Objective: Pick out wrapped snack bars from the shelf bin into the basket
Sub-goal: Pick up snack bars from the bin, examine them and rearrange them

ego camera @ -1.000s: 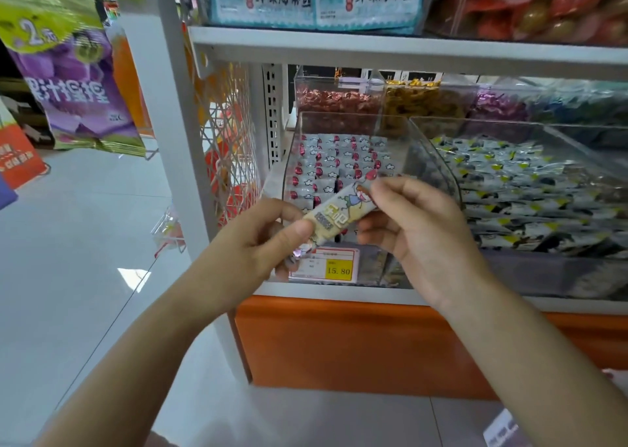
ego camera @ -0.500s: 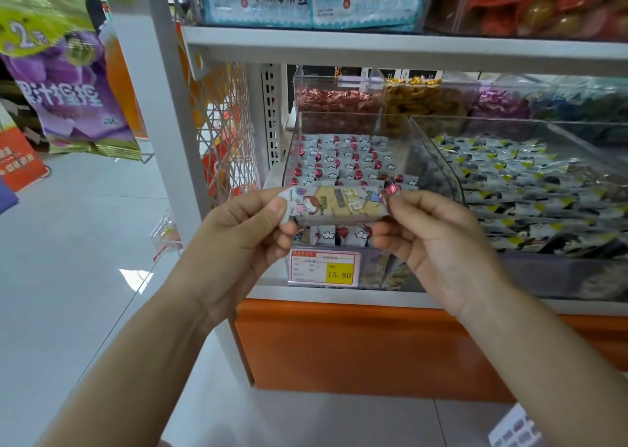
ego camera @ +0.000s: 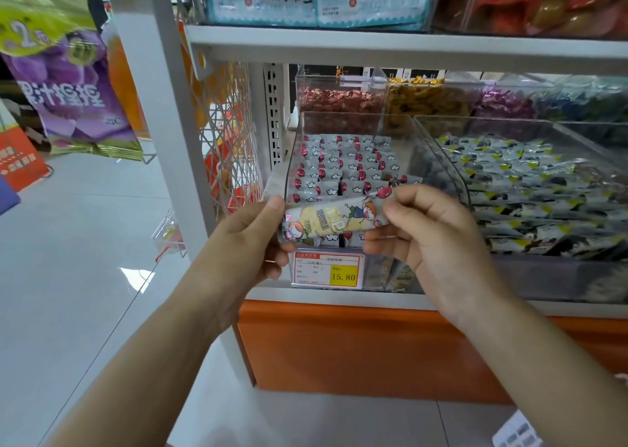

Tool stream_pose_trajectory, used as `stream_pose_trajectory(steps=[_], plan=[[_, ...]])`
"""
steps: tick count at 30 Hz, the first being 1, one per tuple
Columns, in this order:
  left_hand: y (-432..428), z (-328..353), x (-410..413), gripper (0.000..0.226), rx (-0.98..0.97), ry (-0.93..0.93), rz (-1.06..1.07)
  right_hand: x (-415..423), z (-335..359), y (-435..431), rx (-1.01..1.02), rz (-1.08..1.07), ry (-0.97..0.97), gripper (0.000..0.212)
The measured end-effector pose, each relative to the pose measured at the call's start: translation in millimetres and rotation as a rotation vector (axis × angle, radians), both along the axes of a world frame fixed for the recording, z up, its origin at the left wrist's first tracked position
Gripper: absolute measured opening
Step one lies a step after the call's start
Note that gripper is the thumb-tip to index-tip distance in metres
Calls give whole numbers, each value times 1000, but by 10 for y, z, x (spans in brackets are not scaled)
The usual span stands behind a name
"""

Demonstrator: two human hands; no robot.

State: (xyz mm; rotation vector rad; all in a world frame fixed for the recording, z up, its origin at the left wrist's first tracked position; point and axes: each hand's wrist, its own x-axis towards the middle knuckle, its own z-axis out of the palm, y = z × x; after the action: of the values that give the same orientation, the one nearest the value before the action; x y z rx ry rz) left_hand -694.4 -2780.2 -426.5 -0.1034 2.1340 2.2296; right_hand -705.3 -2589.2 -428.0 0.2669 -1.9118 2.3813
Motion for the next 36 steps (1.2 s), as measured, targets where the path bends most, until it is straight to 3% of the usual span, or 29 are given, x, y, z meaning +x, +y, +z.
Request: stream_pose_trajectory(steps=[3, 7, 9, 12, 17, 21, 25, 32, 36], plan=[[9, 8, 6, 19, 10, 26, -36, 11, 9, -11, 23, 2, -32, 16], [-26, 24, 8, 16, 64, 91, -88, -2, -12, 26, 279, -59, 75, 4], [-46, 27, 4, 16, 38, 142, -72, 2, 5, 35, 332, -27, 99, 12], [-64, 38, 3, 26, -51, 185, -59, 14, 30, 27, 345, 28, 111, 20], [-30, 77, 12, 33, -208, 230, -65, 2, 41, -13, 347, -61, 146, 13], [28, 100, 44, 18, -341, 300, -30, -12, 47, -80, 389, -160, 191, 13], [122, 88, 31, 6, -351, 333, 15, -19, 49, -121, 454, -207, 258, 16], [37, 98, -6, 20, -405, 336, 27, -31, 86, -85, 448, -95, 246, 17], [-46, 74, -42, 17, -387, 309, 16, -41, 126, -32, 412, 31, 200, 21]])
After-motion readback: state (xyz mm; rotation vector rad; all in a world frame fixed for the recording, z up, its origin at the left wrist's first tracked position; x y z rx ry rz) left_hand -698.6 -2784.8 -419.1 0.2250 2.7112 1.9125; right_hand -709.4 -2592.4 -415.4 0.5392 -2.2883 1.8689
